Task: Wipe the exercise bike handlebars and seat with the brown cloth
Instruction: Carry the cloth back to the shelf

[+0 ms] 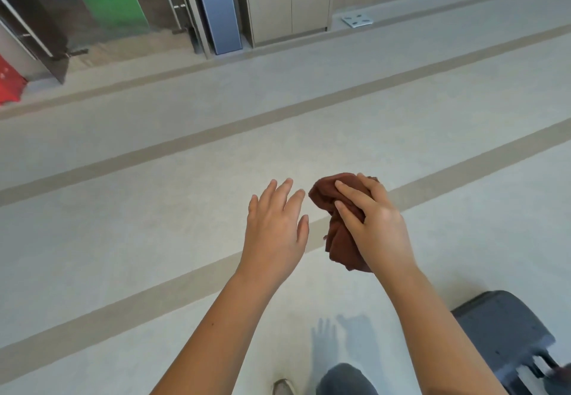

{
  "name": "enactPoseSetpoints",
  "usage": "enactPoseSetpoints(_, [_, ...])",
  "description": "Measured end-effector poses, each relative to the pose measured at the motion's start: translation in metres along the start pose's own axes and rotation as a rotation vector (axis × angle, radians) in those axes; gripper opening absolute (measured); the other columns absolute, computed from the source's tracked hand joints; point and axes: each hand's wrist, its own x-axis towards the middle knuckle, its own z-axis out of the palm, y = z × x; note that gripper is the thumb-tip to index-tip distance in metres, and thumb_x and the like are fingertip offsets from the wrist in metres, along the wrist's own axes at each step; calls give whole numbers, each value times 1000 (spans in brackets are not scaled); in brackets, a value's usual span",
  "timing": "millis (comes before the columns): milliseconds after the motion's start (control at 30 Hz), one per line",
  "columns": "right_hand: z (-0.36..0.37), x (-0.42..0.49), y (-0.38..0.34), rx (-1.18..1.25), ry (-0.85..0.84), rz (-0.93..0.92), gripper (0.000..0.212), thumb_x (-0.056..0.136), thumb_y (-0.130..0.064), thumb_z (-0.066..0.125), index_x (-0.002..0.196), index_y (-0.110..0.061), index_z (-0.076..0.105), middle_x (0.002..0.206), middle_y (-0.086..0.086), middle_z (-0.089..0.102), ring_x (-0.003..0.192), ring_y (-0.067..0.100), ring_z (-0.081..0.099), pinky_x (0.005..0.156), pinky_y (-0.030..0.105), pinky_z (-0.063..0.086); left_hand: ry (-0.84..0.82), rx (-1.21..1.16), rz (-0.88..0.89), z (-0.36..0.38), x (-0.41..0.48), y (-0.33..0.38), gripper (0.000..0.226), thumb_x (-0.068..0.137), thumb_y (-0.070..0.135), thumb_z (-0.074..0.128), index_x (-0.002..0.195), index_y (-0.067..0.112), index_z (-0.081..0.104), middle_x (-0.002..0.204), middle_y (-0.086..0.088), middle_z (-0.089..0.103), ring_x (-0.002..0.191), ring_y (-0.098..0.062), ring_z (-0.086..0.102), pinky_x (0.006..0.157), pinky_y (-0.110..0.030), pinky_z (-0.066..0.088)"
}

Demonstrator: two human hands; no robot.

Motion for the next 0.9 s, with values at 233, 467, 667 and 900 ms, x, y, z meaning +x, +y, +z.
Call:
enactPoseSetpoints(233, [16, 177, 45, 3, 14, 20, 31, 88, -20, 59, 118, -24, 61, 141, 8, 43, 122, 35, 43, 99, 44, 40, -3, 0, 41, 46, 183, -15, 38, 91, 20, 50, 128, 11, 48, 142, -9, 39, 134, -29, 26, 107, -47, 19])
enactPoseSetpoints(467, [-7, 369, 85, -73, 26, 9, 30, 88, -21, 59, 117, -26, 62, 140, 8, 44, 118, 37, 47, 94, 44, 44, -21, -84, 39, 80, 381, 5, 40, 93, 23, 45, 132, 14, 43, 146, -6, 34, 136, -24, 20, 110, -44, 15])
enactPoseSetpoints(667, [-1, 499, 100, -72, 54, 6, 30, 87, -21, 60, 117, -26, 62, 140, 7, 44, 120, 35, 46, 95, 41, 43, -52, -68, 10, 97, 505, -15, 40, 94, 25, 43, 133, 16, 41, 148, -4, 30, 137, -22, 17, 112, -43, 14])
enactPoseSetpoints(900, [41, 669, 108, -62, 57, -20, 31, 89, -22, 56, 120, -25, 59, 142, 7, 42, 125, 33, 43, 100, 39, 39, -21, -90, 22, 124, 666, -69, 39, 92, 21, 48, 130, 11, 47, 143, -9, 37, 134, -27, 25, 109, -46, 21])
